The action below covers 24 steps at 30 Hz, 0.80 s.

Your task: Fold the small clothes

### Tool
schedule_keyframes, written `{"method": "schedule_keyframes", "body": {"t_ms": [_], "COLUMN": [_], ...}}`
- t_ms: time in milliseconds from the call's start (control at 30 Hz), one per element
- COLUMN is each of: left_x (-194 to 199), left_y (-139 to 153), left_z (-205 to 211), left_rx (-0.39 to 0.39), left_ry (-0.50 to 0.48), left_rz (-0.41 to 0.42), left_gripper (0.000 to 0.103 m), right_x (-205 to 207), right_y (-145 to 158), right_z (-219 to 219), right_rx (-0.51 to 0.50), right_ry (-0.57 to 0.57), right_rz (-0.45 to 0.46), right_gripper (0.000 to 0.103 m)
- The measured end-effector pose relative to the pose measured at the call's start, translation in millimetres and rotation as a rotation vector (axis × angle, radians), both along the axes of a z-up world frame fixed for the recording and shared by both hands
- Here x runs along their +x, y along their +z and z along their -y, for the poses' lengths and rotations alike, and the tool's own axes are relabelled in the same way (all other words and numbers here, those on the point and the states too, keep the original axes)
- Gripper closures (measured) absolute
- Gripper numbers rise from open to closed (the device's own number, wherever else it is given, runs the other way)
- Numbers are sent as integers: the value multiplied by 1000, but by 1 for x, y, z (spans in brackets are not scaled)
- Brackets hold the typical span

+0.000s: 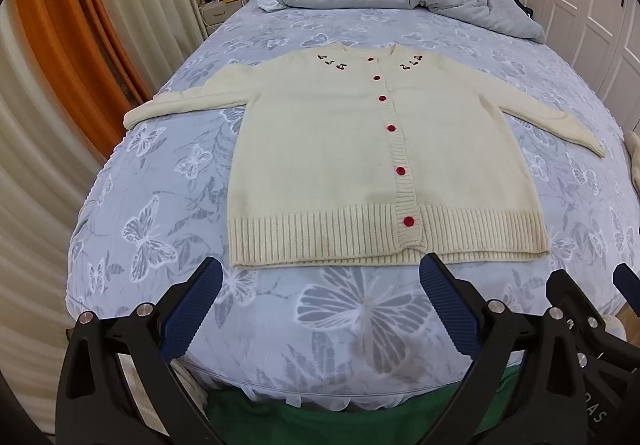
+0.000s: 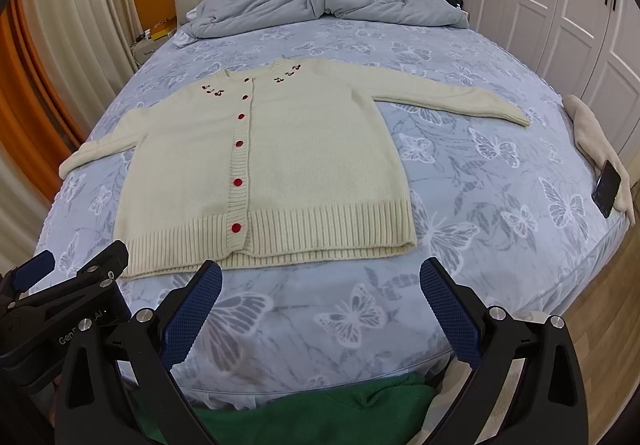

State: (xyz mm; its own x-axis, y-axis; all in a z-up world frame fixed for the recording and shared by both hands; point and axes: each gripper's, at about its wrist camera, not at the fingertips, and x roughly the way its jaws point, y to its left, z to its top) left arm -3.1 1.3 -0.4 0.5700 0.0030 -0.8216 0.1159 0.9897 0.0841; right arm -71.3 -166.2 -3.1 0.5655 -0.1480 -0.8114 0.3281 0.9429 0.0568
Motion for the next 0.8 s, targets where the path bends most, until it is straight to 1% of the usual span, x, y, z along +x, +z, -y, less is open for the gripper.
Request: {"method": "schedule_keyframes", "body": {"t_ms": [633, 800], "left_x": [-1, 0], "left_y": [-1, -1], "left_z": [0, -3], "left_rx": [1, -2], "left_ry": [-1, -2], "left_rz": [-1, -18], "left_gripper": [7, 7], "right_x": [1, -1], "right_y": [0, -2], "right_z": [-1, 0], "right_rx": [0, 3], "right_ry": [0, -4], "right_rz": [-2, 0], "right_gripper": [5, 5]}}
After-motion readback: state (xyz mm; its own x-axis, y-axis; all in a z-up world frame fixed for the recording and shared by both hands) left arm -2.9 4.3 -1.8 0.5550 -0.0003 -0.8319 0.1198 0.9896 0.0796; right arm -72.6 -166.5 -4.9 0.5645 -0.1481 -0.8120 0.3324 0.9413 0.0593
